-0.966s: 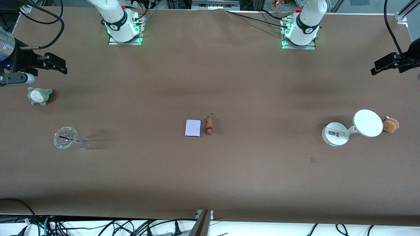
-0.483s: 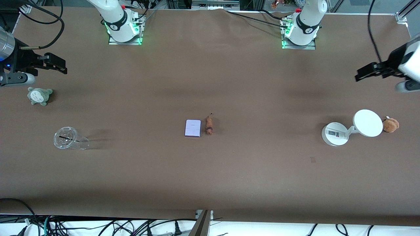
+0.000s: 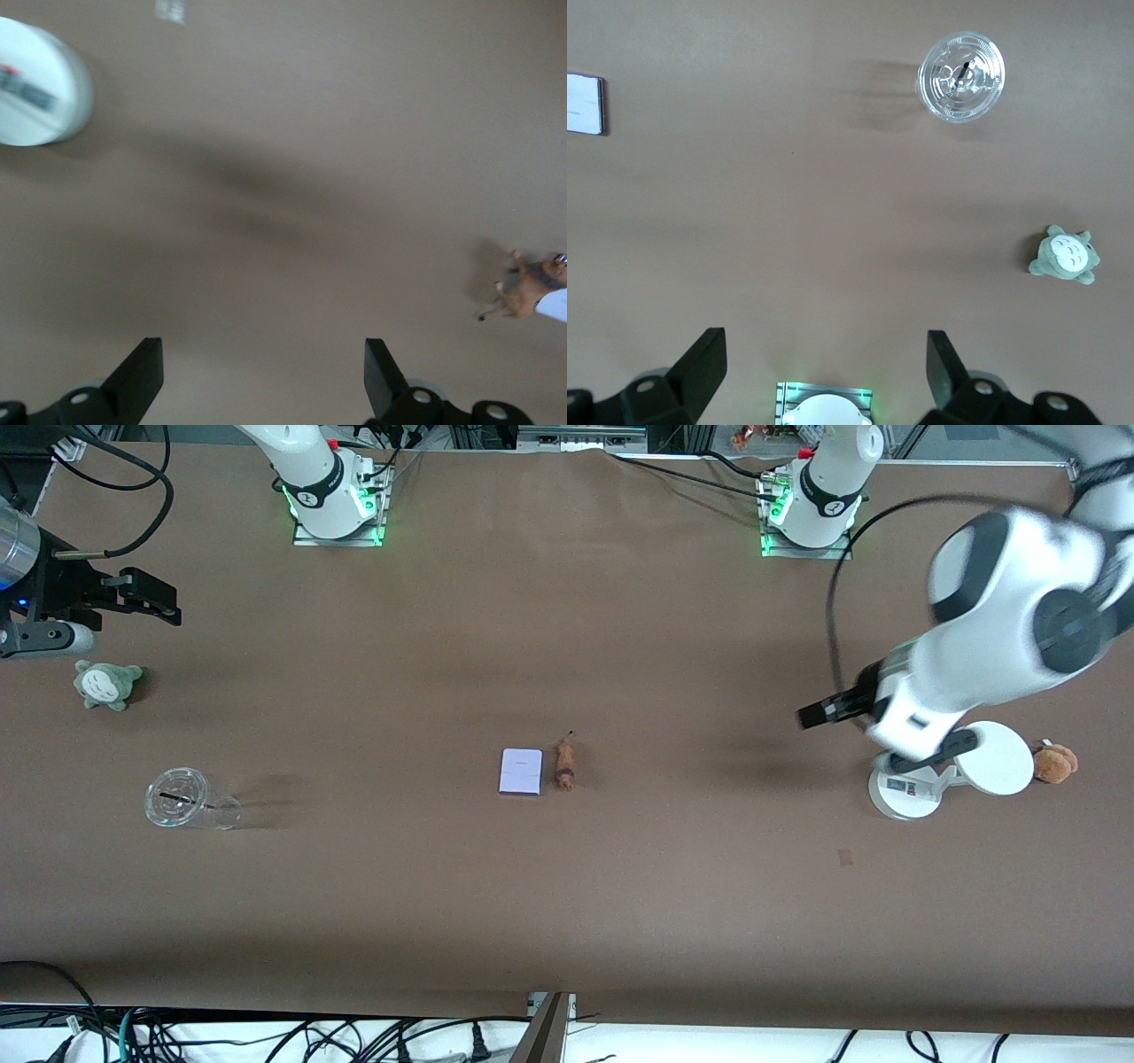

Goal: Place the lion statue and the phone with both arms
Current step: 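Reach the left gripper to the brown lion statue and grasp it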

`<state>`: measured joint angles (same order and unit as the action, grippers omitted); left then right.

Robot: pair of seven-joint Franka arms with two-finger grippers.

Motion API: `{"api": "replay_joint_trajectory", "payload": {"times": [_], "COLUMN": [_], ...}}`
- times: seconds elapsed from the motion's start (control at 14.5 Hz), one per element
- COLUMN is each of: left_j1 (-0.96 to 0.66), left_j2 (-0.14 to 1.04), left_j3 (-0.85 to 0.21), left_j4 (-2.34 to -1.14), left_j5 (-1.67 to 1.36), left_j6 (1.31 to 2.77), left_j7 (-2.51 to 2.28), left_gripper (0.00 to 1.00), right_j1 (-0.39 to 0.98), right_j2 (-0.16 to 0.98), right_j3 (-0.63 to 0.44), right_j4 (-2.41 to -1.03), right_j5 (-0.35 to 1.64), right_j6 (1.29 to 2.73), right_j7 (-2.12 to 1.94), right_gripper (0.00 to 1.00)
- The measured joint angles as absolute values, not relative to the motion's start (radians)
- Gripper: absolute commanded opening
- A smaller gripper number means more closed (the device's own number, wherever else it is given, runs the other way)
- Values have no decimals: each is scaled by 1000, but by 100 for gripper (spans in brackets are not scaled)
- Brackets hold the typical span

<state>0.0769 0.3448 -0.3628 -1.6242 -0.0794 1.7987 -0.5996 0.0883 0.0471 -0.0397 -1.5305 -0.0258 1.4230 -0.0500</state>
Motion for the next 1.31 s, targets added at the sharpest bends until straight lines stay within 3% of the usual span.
{"api": "replay_joint_trajectory", "payload": {"times": [0.28,0.83,1.31], "left_j1": [-93,-385,-574], "left_j2": [513,682,836], "left_j3": [-365,-352,-218], "left_j4": [-1502,-1416,-1366], "left_j5": [-79,54,125], "left_j6": [1882,2106,2256], "left_j7": [-745,-1036,-1045], "left_gripper": [100,100,100], "right_j1": [88,88,88], "right_j2": [47,47,47], "right_j3": [-40,-40,-40], "right_j4": [-1530,-1530,-1530], "right_j5": [-26,-26,-26], "right_j6": [1423,1424,1424], "right_j7": [-50,-50,-50], "right_gripper": [100,100,100]}}
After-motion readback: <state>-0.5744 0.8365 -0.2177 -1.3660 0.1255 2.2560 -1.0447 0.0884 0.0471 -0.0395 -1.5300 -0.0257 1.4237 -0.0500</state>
